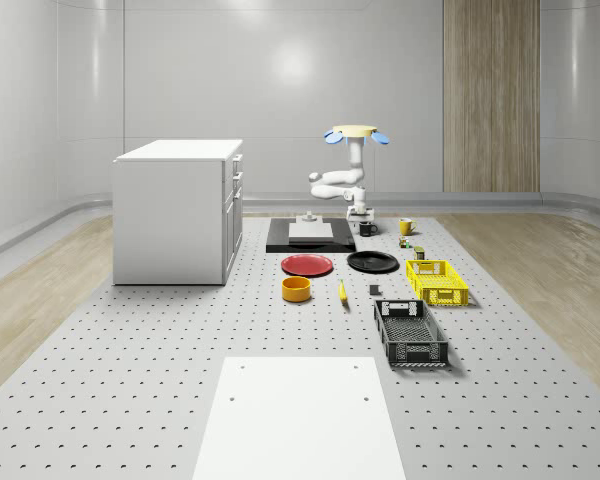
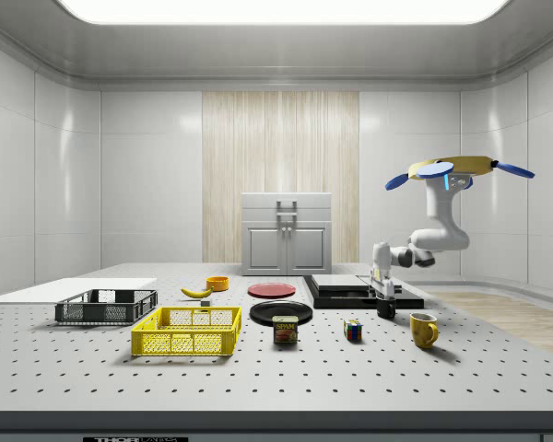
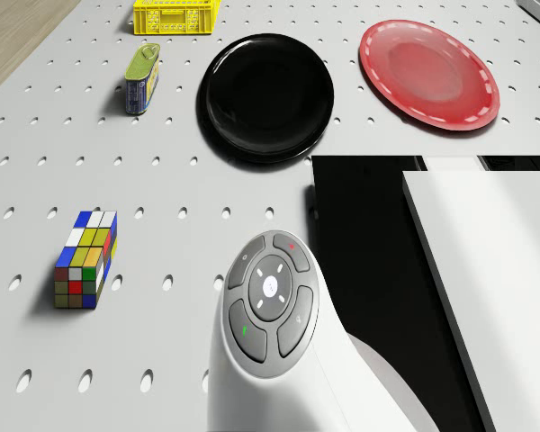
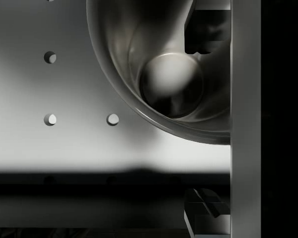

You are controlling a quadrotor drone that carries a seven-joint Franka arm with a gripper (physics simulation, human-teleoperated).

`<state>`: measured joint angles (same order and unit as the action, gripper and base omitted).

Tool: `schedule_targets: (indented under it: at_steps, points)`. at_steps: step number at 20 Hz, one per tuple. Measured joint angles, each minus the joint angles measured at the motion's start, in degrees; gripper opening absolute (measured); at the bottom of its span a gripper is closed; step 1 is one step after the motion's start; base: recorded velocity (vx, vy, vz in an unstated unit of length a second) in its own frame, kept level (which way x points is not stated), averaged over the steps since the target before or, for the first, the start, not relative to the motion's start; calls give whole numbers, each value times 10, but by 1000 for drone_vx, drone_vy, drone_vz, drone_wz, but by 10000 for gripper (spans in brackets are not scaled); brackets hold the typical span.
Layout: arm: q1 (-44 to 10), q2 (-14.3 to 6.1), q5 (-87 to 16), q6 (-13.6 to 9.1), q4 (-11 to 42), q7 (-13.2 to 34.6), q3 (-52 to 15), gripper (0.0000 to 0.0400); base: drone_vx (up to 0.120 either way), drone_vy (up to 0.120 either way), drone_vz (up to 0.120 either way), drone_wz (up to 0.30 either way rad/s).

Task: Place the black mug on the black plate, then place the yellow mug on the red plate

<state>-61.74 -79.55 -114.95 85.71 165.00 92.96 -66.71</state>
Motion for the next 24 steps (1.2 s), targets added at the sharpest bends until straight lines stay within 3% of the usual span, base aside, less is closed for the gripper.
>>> schedule_targets:
  at_steps: [22, 24]
  points:
    - [-5, -14, 7, 15, -5, 0, -4, 400, 0, 0, 0, 0]
    - [-5, -15, 7, 16, -5, 0, -4, 298, 0, 0, 0, 0]
